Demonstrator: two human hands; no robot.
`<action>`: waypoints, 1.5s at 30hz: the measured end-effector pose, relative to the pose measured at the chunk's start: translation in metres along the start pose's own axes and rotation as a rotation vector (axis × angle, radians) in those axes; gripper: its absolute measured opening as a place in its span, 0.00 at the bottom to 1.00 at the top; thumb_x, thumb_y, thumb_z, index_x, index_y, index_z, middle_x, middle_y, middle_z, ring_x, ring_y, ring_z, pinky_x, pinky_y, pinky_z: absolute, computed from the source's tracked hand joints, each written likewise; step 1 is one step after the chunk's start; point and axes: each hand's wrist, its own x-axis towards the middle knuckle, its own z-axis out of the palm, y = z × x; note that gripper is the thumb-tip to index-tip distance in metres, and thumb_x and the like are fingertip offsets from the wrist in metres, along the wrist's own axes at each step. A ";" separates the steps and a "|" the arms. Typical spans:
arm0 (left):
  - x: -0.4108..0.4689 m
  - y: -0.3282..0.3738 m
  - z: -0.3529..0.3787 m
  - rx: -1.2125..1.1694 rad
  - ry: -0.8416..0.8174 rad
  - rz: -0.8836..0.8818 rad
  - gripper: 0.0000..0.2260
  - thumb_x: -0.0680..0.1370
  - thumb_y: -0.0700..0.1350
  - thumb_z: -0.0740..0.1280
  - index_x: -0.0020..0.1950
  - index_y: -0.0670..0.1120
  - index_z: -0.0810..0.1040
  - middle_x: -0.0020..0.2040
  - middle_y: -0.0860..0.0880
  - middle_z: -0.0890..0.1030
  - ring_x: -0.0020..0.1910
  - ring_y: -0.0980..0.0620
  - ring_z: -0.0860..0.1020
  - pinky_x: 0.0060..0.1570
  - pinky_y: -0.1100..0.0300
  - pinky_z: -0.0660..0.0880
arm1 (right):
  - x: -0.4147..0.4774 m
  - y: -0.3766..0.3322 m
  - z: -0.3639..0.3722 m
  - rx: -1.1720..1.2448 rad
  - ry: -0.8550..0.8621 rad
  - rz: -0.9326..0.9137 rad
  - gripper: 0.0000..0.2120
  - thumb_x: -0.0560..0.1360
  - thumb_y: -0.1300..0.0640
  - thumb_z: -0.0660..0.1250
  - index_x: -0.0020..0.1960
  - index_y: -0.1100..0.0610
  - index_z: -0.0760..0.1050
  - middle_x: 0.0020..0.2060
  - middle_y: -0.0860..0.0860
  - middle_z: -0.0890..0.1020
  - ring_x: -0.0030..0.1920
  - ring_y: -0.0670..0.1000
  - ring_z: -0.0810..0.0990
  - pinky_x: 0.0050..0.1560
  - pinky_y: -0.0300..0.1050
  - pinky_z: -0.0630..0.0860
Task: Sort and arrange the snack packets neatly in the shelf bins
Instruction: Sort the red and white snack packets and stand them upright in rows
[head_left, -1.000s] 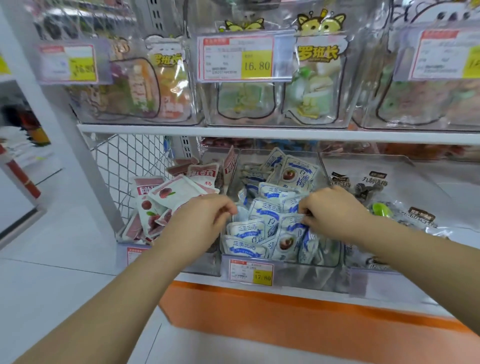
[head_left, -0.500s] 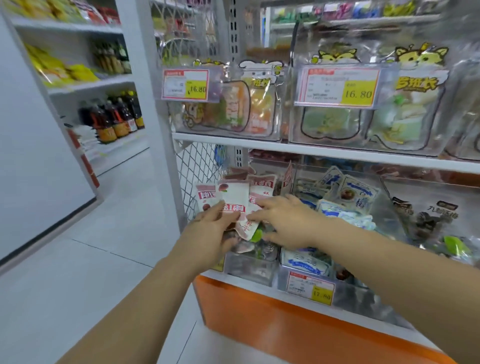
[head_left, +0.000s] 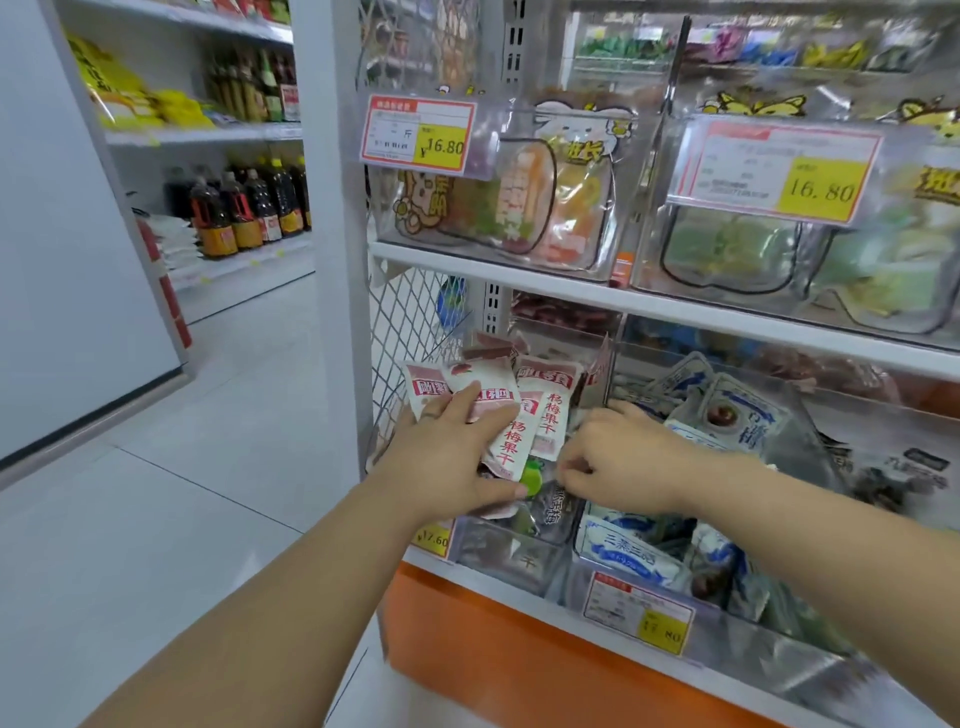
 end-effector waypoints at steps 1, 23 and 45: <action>0.002 0.002 0.000 0.015 0.013 -0.007 0.35 0.72 0.67 0.61 0.74 0.64 0.48 0.78 0.50 0.47 0.75 0.42 0.52 0.71 0.39 0.50 | 0.001 0.000 0.000 0.006 -0.010 -0.006 0.12 0.78 0.50 0.55 0.46 0.51 0.77 0.35 0.45 0.76 0.46 0.49 0.71 0.69 0.52 0.55; 0.001 -0.025 -0.005 -0.330 0.192 0.073 0.24 0.79 0.37 0.58 0.72 0.59 0.64 0.74 0.51 0.64 0.70 0.49 0.66 0.66 0.59 0.63 | -0.001 0.000 -0.001 0.178 0.515 -0.236 0.12 0.78 0.50 0.62 0.57 0.48 0.80 0.51 0.44 0.83 0.52 0.48 0.80 0.54 0.48 0.75; 0.024 0.078 -0.022 0.261 -0.469 0.104 0.27 0.71 0.54 0.71 0.68 0.52 0.66 0.64 0.47 0.71 0.68 0.40 0.59 0.65 0.29 0.44 | -0.099 0.044 0.014 0.537 0.977 -0.003 0.12 0.74 0.65 0.64 0.56 0.59 0.80 0.50 0.44 0.79 0.53 0.38 0.75 0.59 0.24 0.67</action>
